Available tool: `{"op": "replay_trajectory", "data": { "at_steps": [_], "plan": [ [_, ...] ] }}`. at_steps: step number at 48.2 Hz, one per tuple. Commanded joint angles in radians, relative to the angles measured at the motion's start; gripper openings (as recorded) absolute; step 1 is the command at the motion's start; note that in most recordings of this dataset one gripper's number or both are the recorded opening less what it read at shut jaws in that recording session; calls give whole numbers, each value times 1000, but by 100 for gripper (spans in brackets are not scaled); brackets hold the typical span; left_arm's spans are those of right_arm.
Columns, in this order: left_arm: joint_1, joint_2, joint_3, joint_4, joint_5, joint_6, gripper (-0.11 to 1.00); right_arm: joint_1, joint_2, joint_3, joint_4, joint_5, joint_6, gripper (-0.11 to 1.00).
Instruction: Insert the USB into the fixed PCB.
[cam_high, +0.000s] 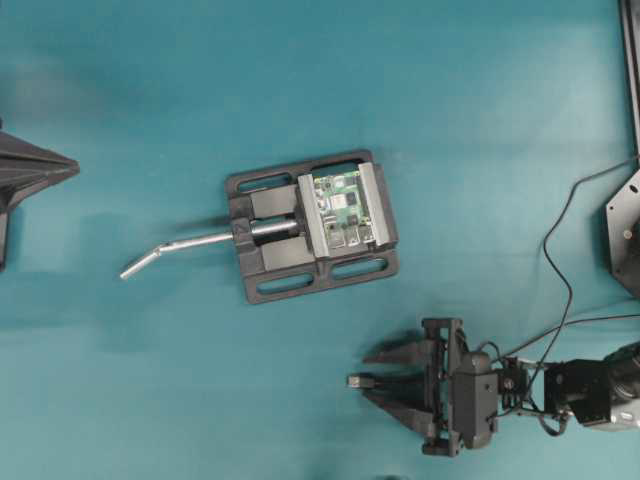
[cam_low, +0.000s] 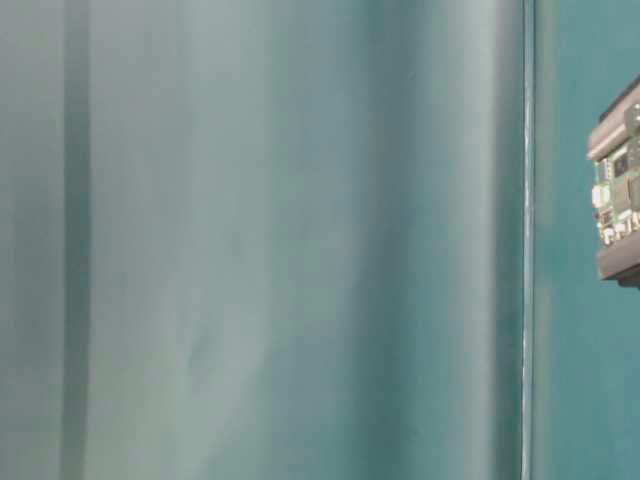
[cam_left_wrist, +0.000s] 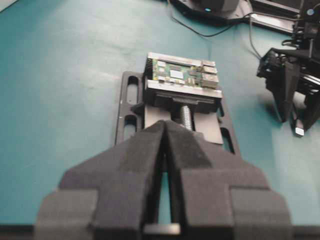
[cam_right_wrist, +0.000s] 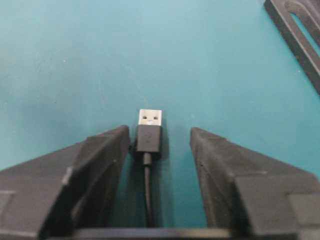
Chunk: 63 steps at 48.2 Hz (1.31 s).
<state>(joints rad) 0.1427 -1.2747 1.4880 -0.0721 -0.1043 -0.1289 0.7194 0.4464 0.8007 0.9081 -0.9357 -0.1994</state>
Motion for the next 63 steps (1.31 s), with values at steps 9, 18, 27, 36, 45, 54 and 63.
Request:
{"op": "replay_trajectory", "data": {
  "at_steps": [9,18,27,36,45,54,63],
  "plan": [
    [6,6,-11,2,-5,-8,0,18,2,-11,3,44,-3,40],
    [9,6,-11,3,-3,-8,0,32,0,-14,6,61,-2,38],
    [17,6,-8,3,-3,-8,0,32,2,-14,9,61,2,38],
    [18,2,8,3,32,-8,-1,32,2,-9,11,61,2,30],
    [18,-2,12,5,101,-6,0,34,2,-11,11,57,2,25],
    [18,-2,5,3,129,-8,-1,32,0,-15,11,52,2,26],
    [18,-3,5,5,129,-8,0,34,2,-18,9,38,2,25]
  ]
}}
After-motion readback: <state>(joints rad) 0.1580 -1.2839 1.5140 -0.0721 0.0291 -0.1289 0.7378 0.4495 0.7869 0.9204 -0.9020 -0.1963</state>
